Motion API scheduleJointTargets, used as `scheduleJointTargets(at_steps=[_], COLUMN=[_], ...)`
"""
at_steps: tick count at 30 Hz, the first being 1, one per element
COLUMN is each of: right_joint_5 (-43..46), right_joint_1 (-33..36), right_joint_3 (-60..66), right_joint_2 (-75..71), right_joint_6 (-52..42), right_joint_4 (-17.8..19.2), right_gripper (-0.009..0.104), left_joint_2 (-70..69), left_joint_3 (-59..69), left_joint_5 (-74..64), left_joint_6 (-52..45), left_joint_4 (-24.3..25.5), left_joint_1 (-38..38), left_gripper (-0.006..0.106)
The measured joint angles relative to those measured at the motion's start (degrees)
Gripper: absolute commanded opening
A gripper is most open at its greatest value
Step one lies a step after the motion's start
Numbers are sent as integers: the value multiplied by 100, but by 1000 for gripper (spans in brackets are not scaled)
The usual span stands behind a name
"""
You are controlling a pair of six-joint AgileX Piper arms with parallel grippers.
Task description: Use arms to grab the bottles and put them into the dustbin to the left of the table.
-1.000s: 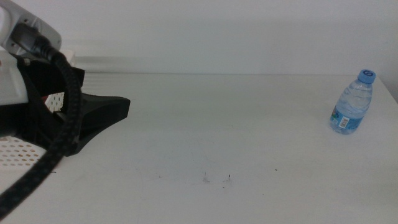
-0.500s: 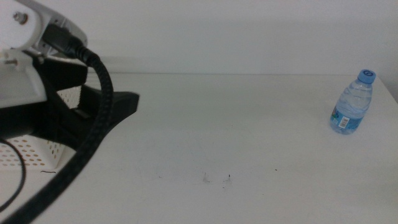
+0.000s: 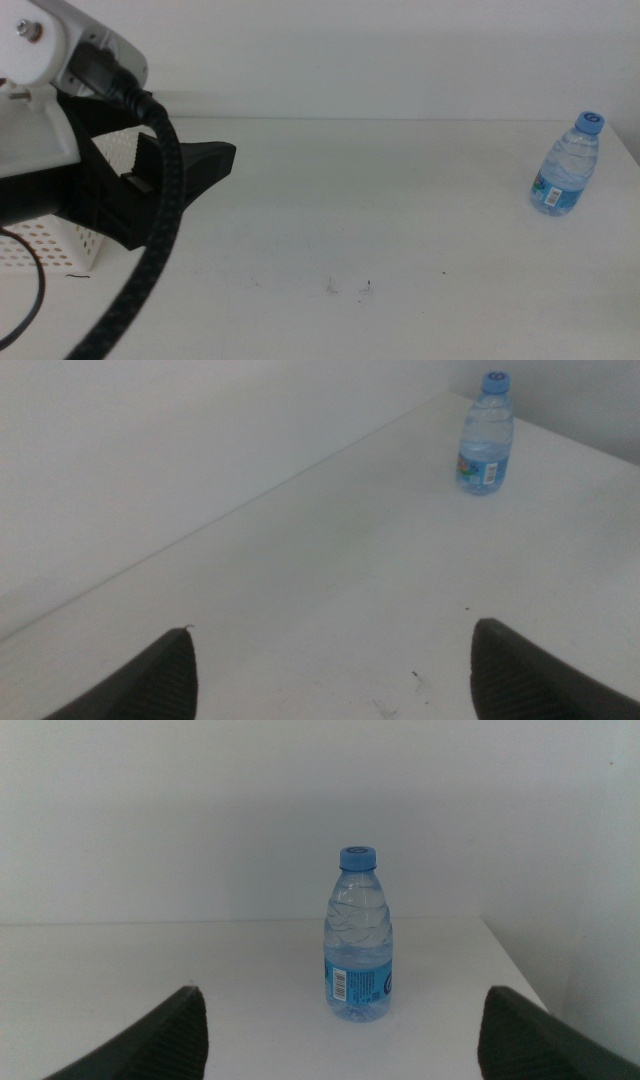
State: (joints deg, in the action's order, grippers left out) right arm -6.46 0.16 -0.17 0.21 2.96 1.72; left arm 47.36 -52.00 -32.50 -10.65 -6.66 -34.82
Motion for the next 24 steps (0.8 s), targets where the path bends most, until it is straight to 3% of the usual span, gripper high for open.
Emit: scheduleJointTargets(at_steps=[11, 24], right_joint_5=[30, 761], right_joint_1=[0, 0], right_joint_3=[0, 0], right_joint_2=[0, 0], right_joint_6=[0, -50], right_joint_4=[111, 322], right_gripper=[93, 93], left_joint_2=[-3, -3], left_joint_3=[0, 0], left_joint_5=[38, 122], left_joint_6=[0, 0], left_joint_4=[122, 129], left_joint_1=[0, 0], left_gripper=[94, 94])
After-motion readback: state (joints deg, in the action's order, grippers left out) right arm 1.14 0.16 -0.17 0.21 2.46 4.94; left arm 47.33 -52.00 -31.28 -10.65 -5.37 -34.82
